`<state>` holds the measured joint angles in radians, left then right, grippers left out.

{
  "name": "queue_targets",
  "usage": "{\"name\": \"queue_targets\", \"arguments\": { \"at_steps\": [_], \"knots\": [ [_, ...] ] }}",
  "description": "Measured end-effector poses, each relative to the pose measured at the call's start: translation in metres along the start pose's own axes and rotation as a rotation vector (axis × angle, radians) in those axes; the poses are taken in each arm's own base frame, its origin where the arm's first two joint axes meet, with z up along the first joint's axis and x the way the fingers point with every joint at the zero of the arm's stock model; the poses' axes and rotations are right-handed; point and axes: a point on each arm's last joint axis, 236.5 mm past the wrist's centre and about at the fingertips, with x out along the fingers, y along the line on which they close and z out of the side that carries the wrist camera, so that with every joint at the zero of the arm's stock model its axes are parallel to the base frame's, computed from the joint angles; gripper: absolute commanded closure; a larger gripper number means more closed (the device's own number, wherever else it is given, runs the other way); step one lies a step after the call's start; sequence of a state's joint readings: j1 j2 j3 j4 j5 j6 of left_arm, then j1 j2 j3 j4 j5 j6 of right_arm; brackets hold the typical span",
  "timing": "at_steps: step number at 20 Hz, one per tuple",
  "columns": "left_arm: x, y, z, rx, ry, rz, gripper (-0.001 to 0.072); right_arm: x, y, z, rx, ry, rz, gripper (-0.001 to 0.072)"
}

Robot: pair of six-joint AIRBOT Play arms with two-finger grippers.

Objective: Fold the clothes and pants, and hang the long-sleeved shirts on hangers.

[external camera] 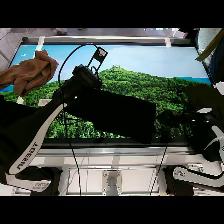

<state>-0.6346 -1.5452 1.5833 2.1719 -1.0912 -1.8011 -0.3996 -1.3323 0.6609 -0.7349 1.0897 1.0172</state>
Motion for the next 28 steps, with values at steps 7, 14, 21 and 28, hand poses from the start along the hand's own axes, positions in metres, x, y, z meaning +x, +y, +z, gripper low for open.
{"name": "queue_targets", "arguments": {
  "at_steps": [7, 14, 21, 28],
  "knots": [
    [-0.002, 0.001, 0.004, -0.006, -0.019, -0.003, 0.0002, 0.032, 0.022, -0.004, -0.069, -0.007, -0.019, 0.0205],
    [0.011, -0.018, -0.018, -0.001, 0.040, -0.049, 0.0491, 0.034, 0.057, -0.005, -0.064, -0.001, 0.063, 0.0706],
    [0.042, -0.107, -0.060, 0.011, 0.134, -0.258, 0.0694, -0.040, 0.176, 0.036, -0.251, -0.117, 0.227, 0.0707],
    [0.061, -0.178, -0.066, 0.054, 0.107, -0.377, 0.0694, -0.065, 0.288, 0.054, -0.483, -0.271, 0.286, 0.0709]
  ]
}}
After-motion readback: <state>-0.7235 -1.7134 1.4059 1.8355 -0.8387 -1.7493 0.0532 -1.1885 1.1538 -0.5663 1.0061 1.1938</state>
